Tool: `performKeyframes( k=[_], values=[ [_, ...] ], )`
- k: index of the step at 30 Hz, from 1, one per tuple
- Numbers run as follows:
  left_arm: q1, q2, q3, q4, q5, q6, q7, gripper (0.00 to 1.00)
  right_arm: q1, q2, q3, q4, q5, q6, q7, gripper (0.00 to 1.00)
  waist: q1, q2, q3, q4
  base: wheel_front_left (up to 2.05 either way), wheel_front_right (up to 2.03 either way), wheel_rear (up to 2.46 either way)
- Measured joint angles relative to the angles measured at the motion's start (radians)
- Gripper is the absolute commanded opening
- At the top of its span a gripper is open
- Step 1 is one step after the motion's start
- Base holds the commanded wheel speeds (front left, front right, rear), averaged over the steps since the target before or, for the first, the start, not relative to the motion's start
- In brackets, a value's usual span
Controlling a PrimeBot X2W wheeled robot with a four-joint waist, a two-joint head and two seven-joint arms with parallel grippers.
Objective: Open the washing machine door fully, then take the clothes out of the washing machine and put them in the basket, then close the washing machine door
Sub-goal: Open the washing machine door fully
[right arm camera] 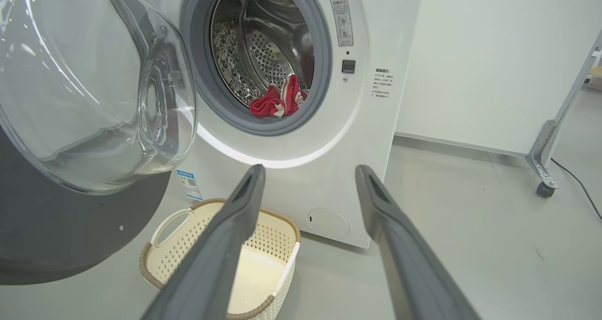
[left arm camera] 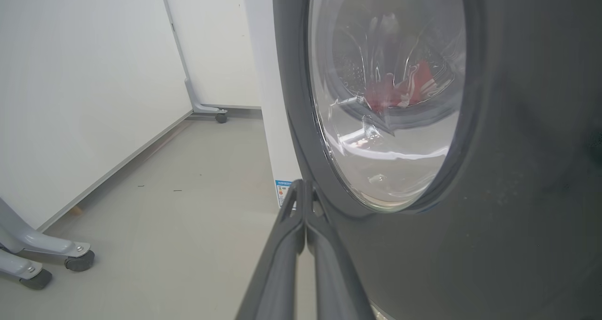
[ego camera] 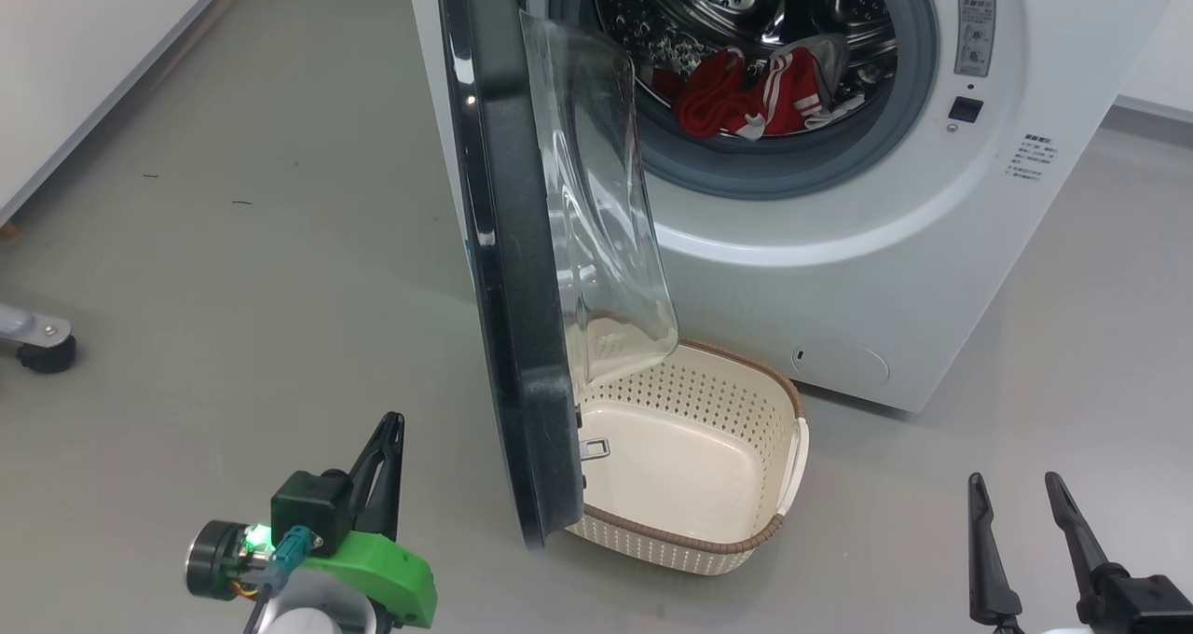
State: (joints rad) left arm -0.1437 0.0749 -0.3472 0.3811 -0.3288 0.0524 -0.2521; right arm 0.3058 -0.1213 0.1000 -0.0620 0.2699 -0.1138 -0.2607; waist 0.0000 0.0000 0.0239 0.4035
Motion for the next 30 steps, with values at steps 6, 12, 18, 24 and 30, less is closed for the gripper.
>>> performKeyframes(
  k=[6, 12, 18, 24, 30],
  values=[
    [0.009, 0.0, 0.016, -0.004, -0.01, 0.005, 0.0, 0.0, 0.0, 0.007, -0.011, 0.002, -0.001, 0.015, 0.0, 1.0, 0.0, 0.0, -0.005, 0.0, 0.0, 0.0, 0.0],
    [0.01, 0.0, 0.057, -0.081, -0.014, 0.016, 0.0, 0.0, -0.001, 0.012, -0.018, 0.003, -0.01, 0.025, 0.0, 1.0, 0.0, 0.0, -0.007, 0.004, 0.0, 0.0, 0.0],
    [-0.031, -0.001, 0.134, -0.286, 0.013, 0.032, 0.0, 0.0, -0.004, 0.016, -0.018, 0.007, -0.018, 0.038, 0.0, 1.0, 0.0, 0.0, -0.009, 0.007, 0.0, 0.0, 0.0],
    [-0.09, -0.007, 0.159, -0.503, 0.048, 0.032, -0.006, 0.0, -0.009, 0.02, -0.022, 0.014, -0.025, 0.051, 0.0, 1.0, 0.0, 0.0, -0.013, 0.009, 0.0, 0.0, 0.0],
    [-0.113, -0.02, 0.122, -0.638, 0.055, 0.012, -0.006, 0.0, -0.01, 0.024, -0.024, 0.023, -0.027, 0.057, 0.0, 1.0, 0.0, 0.0, -0.016, 0.007, 0.0, 0.0, 0.0]
  ],
)
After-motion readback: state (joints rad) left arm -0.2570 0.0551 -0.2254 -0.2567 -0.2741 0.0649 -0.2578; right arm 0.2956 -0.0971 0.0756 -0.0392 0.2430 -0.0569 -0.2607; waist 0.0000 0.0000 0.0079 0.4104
